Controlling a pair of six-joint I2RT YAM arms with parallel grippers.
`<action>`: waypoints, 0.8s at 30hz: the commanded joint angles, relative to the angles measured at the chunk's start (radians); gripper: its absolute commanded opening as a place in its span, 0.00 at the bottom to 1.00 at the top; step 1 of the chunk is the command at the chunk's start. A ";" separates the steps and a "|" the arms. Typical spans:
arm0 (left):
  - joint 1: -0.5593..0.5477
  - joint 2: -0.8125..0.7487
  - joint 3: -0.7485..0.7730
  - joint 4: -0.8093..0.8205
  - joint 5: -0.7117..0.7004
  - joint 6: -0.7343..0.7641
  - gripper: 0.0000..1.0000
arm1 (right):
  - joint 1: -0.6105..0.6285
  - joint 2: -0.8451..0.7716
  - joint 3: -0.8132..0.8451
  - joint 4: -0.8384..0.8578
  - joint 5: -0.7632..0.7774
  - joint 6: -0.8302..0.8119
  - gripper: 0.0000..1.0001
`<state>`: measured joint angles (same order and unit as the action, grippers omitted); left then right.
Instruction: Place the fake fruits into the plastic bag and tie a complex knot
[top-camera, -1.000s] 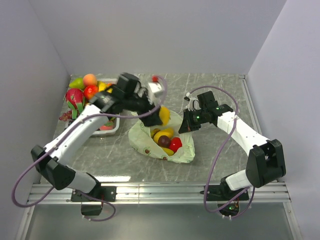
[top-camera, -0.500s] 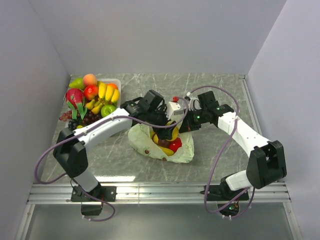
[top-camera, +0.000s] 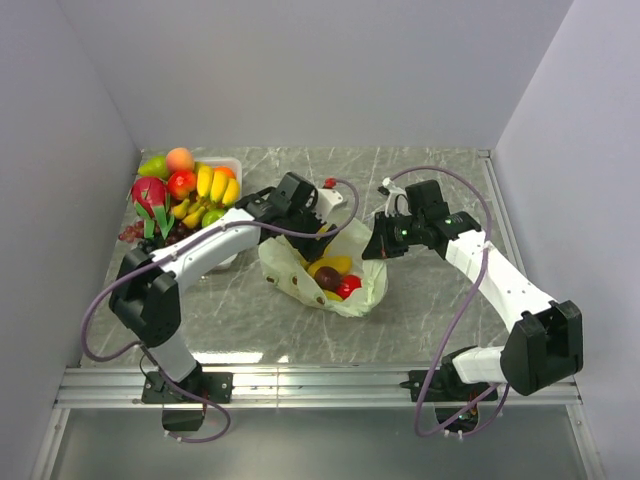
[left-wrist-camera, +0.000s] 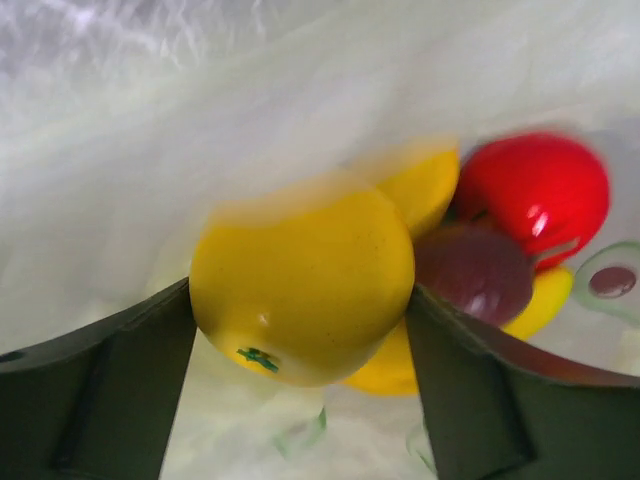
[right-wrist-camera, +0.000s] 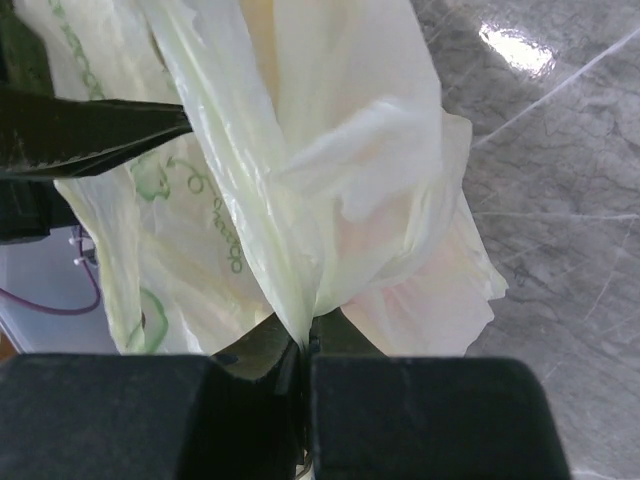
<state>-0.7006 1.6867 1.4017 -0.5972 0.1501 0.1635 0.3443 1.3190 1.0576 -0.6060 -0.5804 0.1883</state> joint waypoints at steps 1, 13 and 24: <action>0.018 -0.103 -0.024 -0.027 -0.022 0.048 0.91 | -0.007 0.005 0.005 0.018 -0.016 -0.012 0.00; 0.212 -0.297 0.244 -0.110 0.417 -0.039 0.99 | -0.005 0.072 0.033 0.022 -0.052 -0.004 0.00; 0.808 -0.150 0.491 -0.070 0.099 -0.253 0.99 | -0.005 0.086 0.013 0.038 -0.062 -0.004 0.00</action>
<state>0.0444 1.4689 1.8198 -0.6701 0.3916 -0.0383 0.3439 1.3972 1.0580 -0.5964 -0.6224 0.1856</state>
